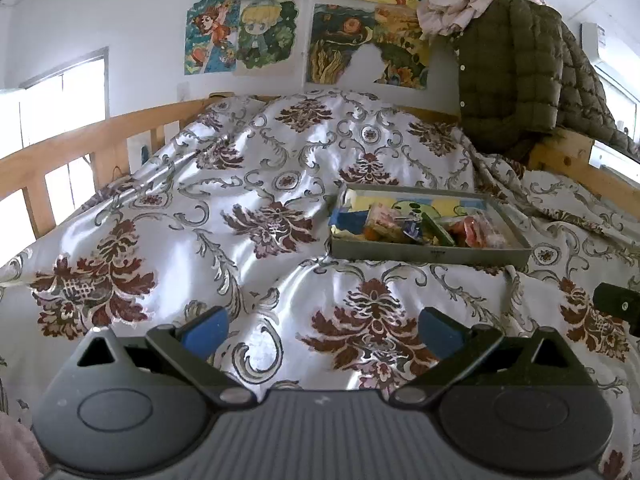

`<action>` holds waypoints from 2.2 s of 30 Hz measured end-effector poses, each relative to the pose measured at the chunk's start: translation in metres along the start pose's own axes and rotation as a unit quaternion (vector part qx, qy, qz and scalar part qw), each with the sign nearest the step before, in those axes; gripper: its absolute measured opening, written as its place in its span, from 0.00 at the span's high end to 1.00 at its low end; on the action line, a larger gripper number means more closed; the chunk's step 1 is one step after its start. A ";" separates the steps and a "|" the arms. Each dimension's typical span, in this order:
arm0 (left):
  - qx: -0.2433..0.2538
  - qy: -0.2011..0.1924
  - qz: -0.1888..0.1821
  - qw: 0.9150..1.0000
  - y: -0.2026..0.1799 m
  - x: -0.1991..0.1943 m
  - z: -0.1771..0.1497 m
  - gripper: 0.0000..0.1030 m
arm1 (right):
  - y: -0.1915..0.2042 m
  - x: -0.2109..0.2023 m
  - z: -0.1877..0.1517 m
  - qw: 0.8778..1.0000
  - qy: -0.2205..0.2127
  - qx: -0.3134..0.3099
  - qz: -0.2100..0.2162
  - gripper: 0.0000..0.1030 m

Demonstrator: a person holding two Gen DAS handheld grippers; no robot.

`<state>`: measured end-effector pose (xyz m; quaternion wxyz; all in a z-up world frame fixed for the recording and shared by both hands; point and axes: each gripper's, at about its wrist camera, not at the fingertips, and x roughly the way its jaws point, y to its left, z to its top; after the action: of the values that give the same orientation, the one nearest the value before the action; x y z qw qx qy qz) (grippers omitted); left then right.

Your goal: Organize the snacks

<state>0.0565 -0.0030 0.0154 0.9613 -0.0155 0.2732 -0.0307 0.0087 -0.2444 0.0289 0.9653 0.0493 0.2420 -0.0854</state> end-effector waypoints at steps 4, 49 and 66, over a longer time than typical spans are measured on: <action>-0.004 0.002 0.002 1.000 0.003 0.001 -0.001 0.00 | 0.001 -0.001 -0.002 1.000 0.000 -0.003 0.000 0.01; 0.012 0.031 0.035 0.999 -0.001 0.005 -0.015 0.00 | 0.007 0.008 -0.018 0.999 0.049 -0.014 0.000 0.01; 0.011 0.032 0.037 0.999 0.003 0.006 -0.016 0.00 | 0.008 0.008 -0.017 0.999 0.049 -0.014 -0.001 0.01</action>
<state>0.0537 -0.0010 -0.0013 0.9528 0.0061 0.3037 0.0011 0.0091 -0.2357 0.0104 0.9528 0.0400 0.2900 -0.0802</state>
